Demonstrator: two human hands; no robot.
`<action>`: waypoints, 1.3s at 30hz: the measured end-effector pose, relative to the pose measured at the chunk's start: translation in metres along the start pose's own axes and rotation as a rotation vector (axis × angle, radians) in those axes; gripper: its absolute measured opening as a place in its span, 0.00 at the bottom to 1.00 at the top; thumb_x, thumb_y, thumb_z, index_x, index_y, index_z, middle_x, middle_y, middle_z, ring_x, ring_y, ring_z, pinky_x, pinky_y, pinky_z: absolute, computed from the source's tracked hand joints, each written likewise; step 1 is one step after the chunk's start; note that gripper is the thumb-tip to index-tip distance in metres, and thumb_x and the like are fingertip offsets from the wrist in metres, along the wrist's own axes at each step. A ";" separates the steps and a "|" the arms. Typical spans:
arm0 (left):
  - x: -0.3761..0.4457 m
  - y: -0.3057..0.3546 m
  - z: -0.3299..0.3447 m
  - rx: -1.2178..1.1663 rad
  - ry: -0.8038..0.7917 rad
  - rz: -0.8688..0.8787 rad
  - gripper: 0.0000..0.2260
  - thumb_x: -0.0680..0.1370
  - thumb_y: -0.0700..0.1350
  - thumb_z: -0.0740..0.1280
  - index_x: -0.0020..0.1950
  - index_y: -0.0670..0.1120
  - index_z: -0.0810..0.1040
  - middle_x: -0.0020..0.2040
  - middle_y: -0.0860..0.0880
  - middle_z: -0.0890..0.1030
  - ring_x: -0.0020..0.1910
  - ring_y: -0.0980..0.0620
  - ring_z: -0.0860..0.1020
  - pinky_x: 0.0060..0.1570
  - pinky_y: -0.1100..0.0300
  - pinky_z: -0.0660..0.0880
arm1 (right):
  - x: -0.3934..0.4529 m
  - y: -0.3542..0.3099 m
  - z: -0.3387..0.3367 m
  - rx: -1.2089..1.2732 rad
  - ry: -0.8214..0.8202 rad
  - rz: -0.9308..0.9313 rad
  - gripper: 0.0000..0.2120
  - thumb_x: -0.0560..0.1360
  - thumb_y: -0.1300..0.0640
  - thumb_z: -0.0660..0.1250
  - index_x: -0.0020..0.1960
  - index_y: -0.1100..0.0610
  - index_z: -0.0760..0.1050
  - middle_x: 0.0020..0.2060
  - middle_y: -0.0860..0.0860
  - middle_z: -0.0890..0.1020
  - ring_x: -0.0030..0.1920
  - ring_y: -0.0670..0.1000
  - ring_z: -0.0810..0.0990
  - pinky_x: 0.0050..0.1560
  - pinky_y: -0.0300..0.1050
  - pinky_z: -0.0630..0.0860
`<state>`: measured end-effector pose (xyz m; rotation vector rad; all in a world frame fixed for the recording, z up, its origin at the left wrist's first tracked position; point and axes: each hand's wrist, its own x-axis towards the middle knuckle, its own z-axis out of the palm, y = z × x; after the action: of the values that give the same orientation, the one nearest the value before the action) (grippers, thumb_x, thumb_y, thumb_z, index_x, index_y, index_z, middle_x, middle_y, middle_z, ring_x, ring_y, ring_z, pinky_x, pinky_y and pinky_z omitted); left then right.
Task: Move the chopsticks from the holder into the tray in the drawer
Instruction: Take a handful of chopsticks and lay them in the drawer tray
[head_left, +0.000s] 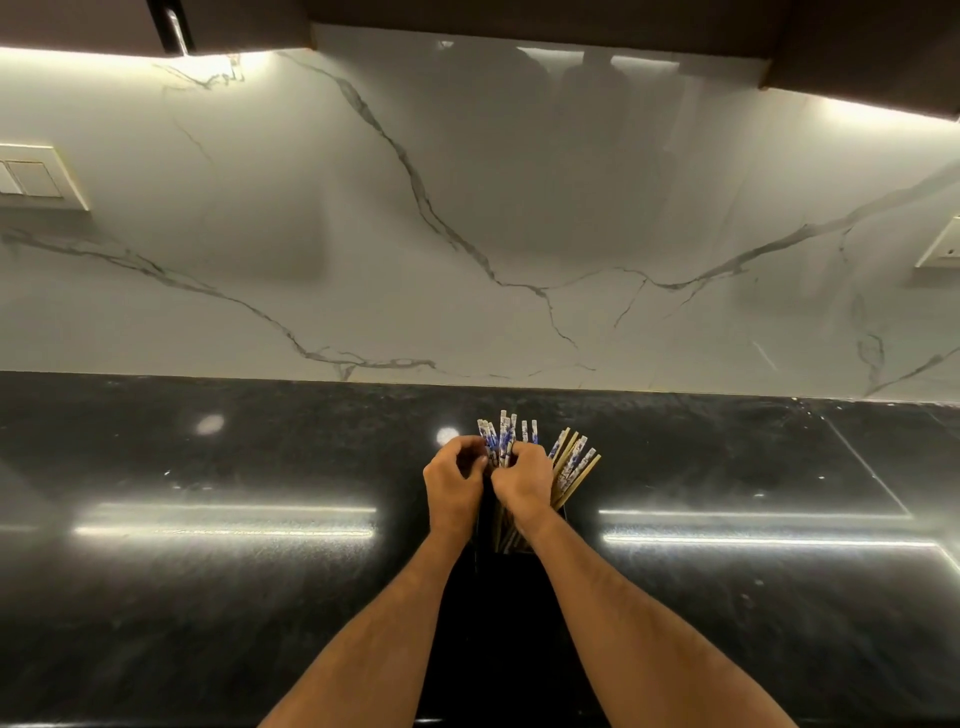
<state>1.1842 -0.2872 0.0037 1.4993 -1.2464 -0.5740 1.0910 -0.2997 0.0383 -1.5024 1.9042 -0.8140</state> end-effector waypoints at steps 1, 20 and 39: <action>0.000 0.001 0.000 -0.011 -0.002 -0.012 0.13 0.75 0.31 0.72 0.57 0.44 0.82 0.50 0.51 0.84 0.48 0.62 0.81 0.51 0.75 0.76 | 0.002 0.000 -0.002 0.026 -0.009 0.024 0.13 0.72 0.70 0.70 0.36 0.55 0.74 0.32 0.48 0.78 0.32 0.44 0.75 0.27 0.33 0.66; 0.006 0.007 0.001 -0.022 -0.004 -0.021 0.11 0.77 0.36 0.73 0.58 0.43 0.82 0.50 0.50 0.84 0.47 0.62 0.81 0.49 0.77 0.76 | 0.008 -0.002 -0.009 0.097 0.057 -0.020 0.08 0.72 0.67 0.74 0.38 0.57 0.79 0.34 0.50 0.81 0.36 0.48 0.81 0.29 0.36 0.73; 0.004 0.058 -0.012 -0.079 -0.381 -0.007 0.05 0.80 0.36 0.68 0.54 0.39 0.83 0.44 0.48 0.86 0.39 0.63 0.83 0.40 0.71 0.78 | 0.005 -0.037 -0.077 0.542 0.044 -0.243 0.14 0.75 0.70 0.71 0.60 0.61 0.78 0.45 0.55 0.87 0.42 0.49 0.88 0.47 0.51 0.86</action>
<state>1.1725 -0.2803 0.0618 1.3670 -1.4879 -0.9350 1.0551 -0.3030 0.1162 -1.3826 1.3814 -1.3527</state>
